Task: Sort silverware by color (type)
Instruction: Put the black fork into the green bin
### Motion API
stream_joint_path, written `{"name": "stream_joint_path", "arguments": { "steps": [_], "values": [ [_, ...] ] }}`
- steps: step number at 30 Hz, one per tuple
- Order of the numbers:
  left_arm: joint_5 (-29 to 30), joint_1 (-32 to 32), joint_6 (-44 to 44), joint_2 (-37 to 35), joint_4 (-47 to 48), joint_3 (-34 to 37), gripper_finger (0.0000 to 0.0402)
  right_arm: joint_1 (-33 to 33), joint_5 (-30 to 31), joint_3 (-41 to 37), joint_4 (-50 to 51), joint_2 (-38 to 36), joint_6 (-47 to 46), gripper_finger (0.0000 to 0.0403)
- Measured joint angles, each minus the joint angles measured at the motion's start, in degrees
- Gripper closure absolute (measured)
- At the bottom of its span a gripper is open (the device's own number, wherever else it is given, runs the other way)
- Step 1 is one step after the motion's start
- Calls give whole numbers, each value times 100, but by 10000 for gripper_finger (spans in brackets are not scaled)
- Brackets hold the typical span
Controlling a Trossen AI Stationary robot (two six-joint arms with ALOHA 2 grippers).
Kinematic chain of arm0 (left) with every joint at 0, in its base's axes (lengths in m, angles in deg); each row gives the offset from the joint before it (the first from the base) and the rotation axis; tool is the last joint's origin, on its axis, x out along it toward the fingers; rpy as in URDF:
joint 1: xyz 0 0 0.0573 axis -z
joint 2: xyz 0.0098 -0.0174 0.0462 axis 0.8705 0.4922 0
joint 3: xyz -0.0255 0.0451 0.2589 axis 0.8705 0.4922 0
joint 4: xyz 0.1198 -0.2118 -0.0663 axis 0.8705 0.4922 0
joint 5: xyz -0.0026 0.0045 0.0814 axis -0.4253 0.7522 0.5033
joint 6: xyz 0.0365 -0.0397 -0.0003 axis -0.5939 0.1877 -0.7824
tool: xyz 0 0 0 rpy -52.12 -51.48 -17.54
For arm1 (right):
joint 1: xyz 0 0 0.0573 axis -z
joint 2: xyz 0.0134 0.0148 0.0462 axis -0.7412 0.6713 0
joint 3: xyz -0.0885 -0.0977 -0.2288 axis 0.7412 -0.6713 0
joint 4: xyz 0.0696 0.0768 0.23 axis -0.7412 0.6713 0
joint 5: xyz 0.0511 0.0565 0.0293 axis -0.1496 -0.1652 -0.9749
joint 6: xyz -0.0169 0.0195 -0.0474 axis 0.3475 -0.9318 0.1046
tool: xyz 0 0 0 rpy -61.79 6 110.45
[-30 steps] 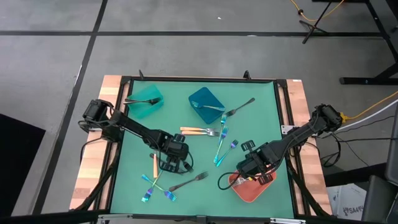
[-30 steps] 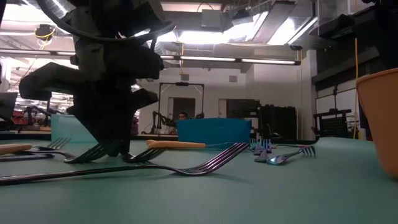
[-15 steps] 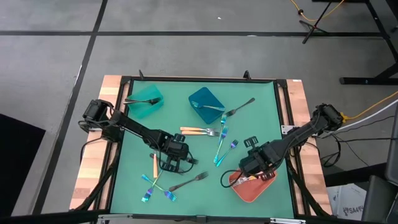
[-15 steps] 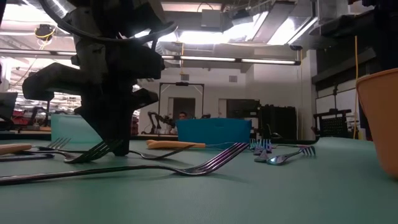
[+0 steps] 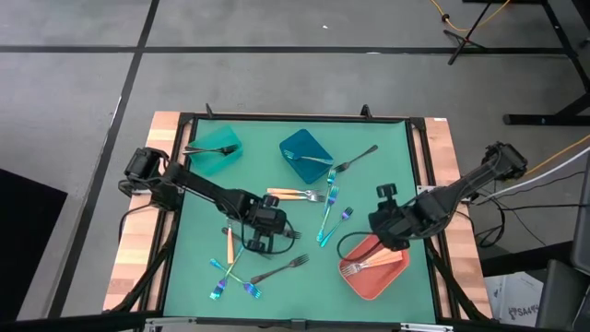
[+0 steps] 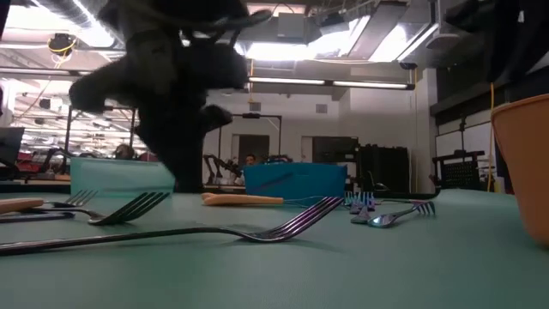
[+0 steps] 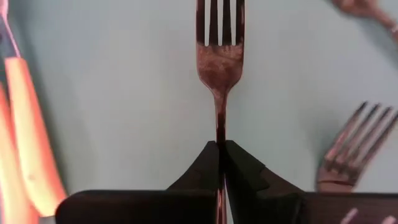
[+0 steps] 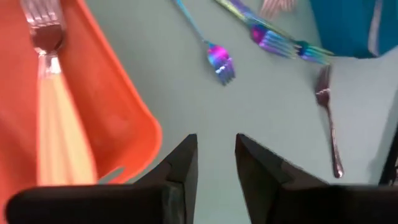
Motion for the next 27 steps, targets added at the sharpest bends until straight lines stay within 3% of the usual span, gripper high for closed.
{"name": "stream_joint_path", "arguments": {
  "steps": [10,16,27],
  "values": [
    [459,-508,-25,-15,1619,-1240,395,7,441,-793,-1027,-726,-214,306],
    [1178,-886,-93,-24,2901,-1973,395,7,515,-1036,-1740,-738,-216,306],
    [2018,-1615,-343,-26,4388,-2501,395,7,507,-1316,-2271,-738,-262,306]
  ]
}}
